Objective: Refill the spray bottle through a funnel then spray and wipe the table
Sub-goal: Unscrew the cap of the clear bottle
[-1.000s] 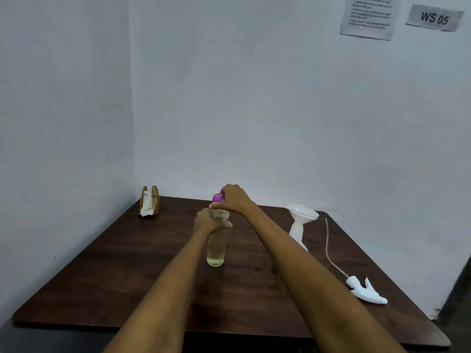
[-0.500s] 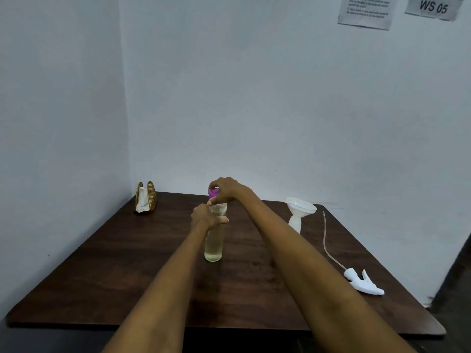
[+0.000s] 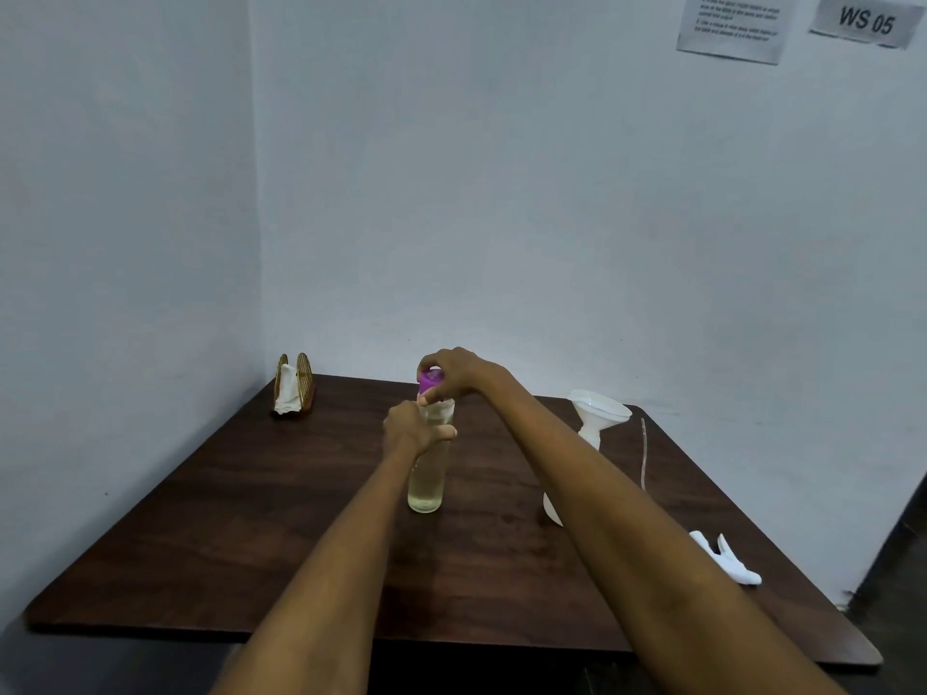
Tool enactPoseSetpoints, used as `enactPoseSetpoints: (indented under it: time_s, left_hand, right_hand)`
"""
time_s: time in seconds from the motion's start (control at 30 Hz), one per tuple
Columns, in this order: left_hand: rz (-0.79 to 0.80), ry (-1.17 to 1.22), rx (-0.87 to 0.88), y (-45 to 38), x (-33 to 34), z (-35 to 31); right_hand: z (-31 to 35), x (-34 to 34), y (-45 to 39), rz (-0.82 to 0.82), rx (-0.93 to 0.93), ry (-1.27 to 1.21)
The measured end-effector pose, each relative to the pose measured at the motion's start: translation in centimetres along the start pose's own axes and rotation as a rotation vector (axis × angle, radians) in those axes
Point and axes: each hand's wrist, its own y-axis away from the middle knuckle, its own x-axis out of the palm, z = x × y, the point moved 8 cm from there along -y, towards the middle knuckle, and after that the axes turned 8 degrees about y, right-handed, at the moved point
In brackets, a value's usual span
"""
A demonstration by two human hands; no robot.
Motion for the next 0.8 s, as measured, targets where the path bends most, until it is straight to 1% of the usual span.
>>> enactPoseSetpoints:
  time_s: [0.1,0.4,0.57,0.67,0.8]
  left_hand:
    - [-0.002,0.025,0.005,0.1,0.0,-0.1]
    - [0.039,-0.010,0.002,0.3,-0.1,-0.4]
    - [0.141,0.046,-0.010,0.0,-0.1,0.0]
    - [0.162,0.060,-0.023,0.1,0.0,0.0]
    - [0.158,0.035,-0.039,0.0,0.5,-0.2]
  right_hand:
    - [0.0,0.0,-0.1,0.010,-0.009,0.001]
    - [0.1,-0.1,-0.2,0.010,-0.037,0.015]
    - [0.5,0.0,0.2,0.061,-0.102,0.005]
    - [0.7,0.0,0.7,0.068,-0.139,0.028]
    - [0.0,0.2,0.9,0.100,-0.066,0.012]
